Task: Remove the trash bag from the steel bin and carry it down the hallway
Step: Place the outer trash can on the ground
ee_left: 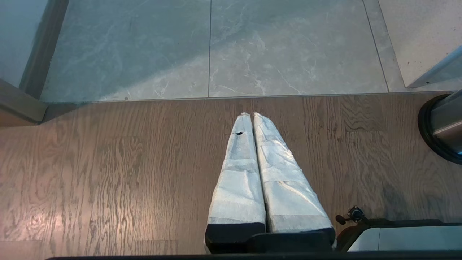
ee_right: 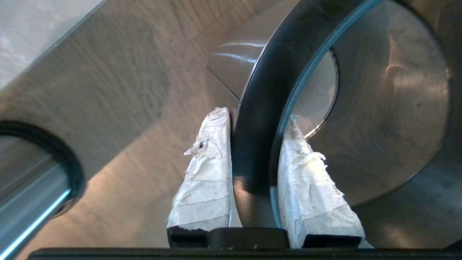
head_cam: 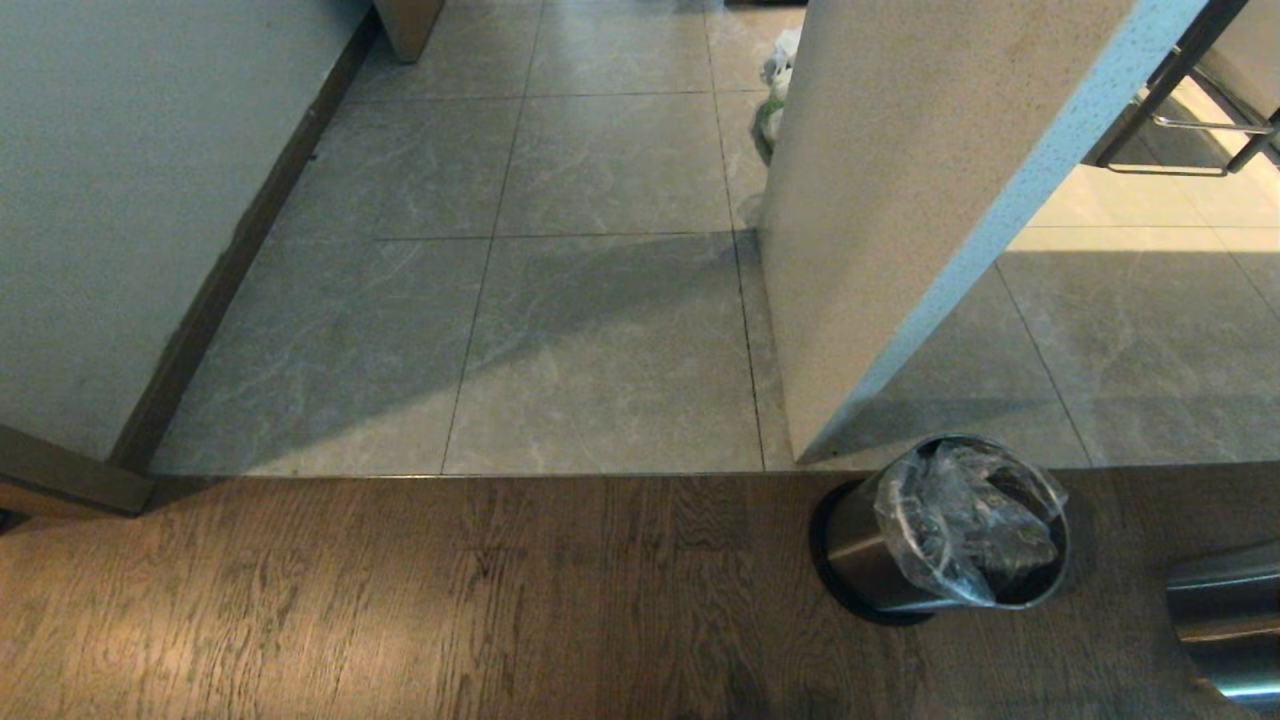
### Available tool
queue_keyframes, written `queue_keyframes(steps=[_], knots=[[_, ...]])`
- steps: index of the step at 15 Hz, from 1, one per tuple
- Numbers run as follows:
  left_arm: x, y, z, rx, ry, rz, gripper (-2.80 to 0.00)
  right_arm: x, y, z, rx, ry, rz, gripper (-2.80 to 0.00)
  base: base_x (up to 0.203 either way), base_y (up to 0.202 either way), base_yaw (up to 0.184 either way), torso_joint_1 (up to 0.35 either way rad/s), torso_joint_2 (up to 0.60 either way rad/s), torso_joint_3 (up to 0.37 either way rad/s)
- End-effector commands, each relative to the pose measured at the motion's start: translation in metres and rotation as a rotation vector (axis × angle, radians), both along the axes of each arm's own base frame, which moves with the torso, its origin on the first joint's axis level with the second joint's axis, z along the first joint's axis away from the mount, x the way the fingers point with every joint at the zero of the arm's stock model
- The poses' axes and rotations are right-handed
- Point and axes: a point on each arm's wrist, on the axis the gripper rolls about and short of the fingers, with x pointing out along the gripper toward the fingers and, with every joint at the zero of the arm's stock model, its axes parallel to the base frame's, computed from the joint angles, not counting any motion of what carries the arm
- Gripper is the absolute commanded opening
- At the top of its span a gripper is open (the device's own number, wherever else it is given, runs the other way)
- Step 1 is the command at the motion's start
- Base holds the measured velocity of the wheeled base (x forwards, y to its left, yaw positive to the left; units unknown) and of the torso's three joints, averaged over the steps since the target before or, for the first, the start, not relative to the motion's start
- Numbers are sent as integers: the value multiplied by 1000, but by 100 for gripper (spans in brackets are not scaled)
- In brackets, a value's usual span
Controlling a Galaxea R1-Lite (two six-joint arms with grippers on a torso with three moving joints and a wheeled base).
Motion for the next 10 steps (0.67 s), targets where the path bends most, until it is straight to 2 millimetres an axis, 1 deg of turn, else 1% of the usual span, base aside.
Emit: queue_keyframes(steps=[1,7,10], knots=[[0,0,0,0,0,1,-280,1,-3,-12,-7,4,10,-280,0,0,0,0,0,0],[0,0,0,0,0,1,-280,2,-4,-26,16,14,11,-280,0,0,0,0,0,0],[0,0,0,0,0,0,-280,3,-4,-29,18,14,14,-280,0,0,0,0,0,0]])
